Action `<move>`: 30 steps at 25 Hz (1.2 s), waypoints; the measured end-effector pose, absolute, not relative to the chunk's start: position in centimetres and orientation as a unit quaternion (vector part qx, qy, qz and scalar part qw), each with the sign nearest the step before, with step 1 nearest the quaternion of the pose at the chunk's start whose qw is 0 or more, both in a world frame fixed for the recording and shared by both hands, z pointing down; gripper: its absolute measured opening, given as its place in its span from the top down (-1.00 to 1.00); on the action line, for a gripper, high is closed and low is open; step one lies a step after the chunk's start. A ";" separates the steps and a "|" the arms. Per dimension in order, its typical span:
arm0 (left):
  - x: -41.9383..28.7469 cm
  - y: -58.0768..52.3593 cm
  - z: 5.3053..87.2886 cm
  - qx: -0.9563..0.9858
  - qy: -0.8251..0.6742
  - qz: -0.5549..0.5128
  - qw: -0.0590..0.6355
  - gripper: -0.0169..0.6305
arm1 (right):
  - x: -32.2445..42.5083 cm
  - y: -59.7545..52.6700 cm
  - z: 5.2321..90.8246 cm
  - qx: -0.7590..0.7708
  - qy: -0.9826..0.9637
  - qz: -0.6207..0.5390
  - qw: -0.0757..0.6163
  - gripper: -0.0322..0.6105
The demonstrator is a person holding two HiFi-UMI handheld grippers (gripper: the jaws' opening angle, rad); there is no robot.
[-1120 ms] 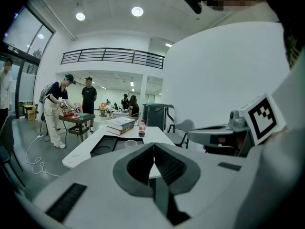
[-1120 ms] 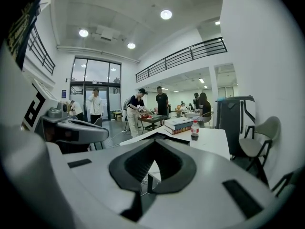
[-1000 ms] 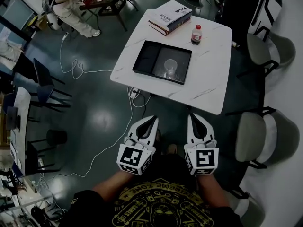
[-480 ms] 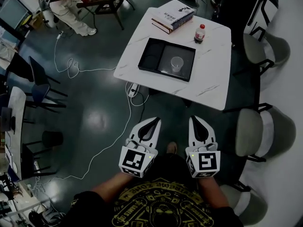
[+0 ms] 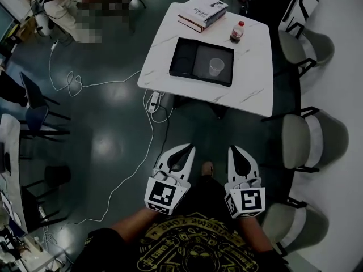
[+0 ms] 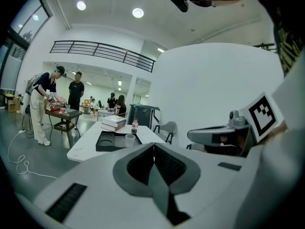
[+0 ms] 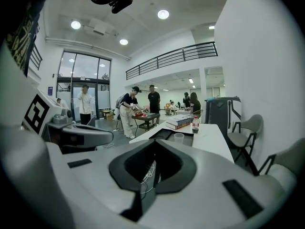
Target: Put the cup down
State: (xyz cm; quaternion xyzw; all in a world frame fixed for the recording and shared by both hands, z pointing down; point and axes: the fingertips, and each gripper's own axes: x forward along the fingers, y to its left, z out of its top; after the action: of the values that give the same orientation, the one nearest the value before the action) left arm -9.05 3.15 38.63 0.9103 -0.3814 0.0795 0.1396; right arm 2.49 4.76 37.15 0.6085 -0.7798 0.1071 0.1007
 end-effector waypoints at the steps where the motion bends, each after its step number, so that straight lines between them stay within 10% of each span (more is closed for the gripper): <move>1: -9.5 3.5 38.9 0.913 -0.375 0.079 0.144 0.91 | 2.2 5.5 37.5 0.614 -0.775 0.111 0.104 0.88; 30: -3.1 9.0 38.9 0.937 -0.311 0.097 0.129 0.91 | 7.8 13.7 38.7 0.660 -0.735 0.117 0.104 0.89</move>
State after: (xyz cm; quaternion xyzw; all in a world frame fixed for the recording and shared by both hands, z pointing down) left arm -3.07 8.97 38.95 0.9365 -0.3111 0.0973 0.1290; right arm 7.81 13.68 38.68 0.6602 -0.7347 0.1169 0.1036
